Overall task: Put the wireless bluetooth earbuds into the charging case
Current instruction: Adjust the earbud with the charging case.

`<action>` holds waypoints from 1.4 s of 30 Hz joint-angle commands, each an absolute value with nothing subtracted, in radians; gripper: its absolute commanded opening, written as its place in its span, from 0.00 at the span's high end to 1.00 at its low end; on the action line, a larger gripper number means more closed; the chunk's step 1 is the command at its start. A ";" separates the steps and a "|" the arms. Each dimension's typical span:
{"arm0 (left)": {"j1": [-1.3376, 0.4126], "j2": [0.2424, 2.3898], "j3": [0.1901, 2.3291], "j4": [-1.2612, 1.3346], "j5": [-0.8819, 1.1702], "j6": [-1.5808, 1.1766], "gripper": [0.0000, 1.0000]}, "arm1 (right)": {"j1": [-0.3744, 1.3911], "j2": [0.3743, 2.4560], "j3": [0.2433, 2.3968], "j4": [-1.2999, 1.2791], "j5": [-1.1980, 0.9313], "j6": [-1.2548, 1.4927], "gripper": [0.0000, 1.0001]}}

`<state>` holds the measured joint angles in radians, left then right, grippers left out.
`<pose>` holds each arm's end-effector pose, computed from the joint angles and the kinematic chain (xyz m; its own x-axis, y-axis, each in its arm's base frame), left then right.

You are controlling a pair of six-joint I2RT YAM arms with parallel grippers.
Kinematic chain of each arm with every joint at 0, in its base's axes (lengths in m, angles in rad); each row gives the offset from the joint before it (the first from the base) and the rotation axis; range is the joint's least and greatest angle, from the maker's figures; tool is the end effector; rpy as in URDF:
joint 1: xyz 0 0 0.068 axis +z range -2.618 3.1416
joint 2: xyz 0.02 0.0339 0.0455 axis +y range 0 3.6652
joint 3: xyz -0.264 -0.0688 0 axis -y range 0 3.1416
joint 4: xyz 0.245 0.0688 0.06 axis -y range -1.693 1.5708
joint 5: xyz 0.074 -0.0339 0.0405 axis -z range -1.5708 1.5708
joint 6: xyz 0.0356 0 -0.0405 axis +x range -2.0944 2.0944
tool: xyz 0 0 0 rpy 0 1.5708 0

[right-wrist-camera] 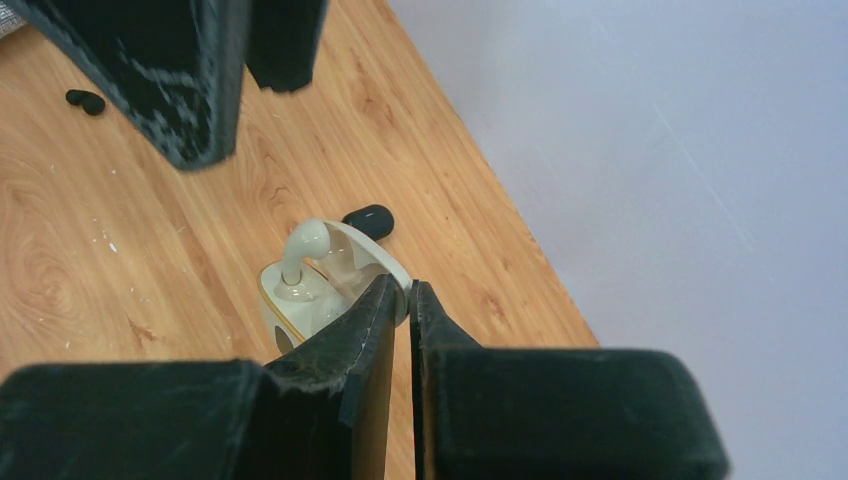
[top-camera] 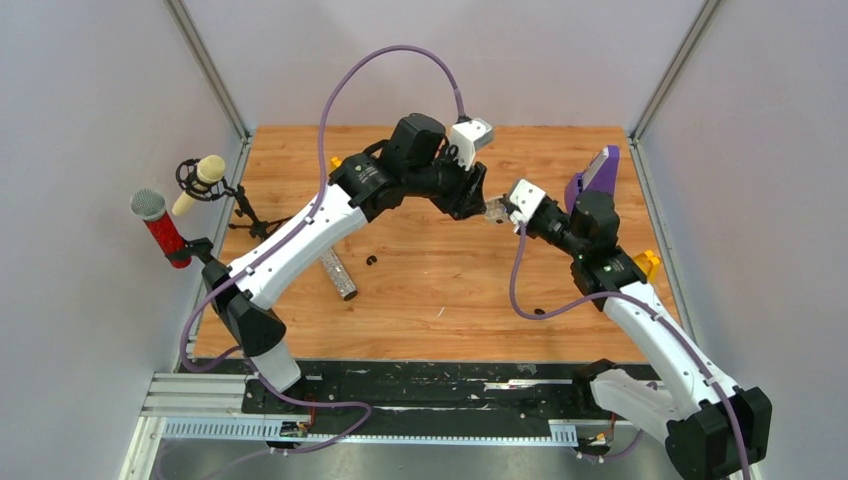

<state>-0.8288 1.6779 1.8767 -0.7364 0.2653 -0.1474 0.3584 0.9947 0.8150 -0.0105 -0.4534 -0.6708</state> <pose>0.2429 -0.2788 0.4277 -0.4691 0.3020 -0.8299 0.8033 0.5363 -0.2590 0.2118 0.0960 0.3301 0.3077 -0.4815 -0.8207 -0.6726 0.5000 -0.5455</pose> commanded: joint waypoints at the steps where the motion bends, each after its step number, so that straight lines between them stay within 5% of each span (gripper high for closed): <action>1: -0.831 1.719 1.865 -0.703 0.338 -0.213 0.47 | 0.383 0.952 0.803 0.027 -0.390 -0.765 1.00; 42: -0.844 1.825 1.943 -0.716 0.282 -0.266 0.62 | 0.394 0.912 0.778 0.003 -0.455 -0.771 1.00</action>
<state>-0.8371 1.8141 1.9007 -0.7227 0.2863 -0.2497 0.3859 0.9333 0.7769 -0.0120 -0.4290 -0.7616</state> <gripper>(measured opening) 0.389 0.101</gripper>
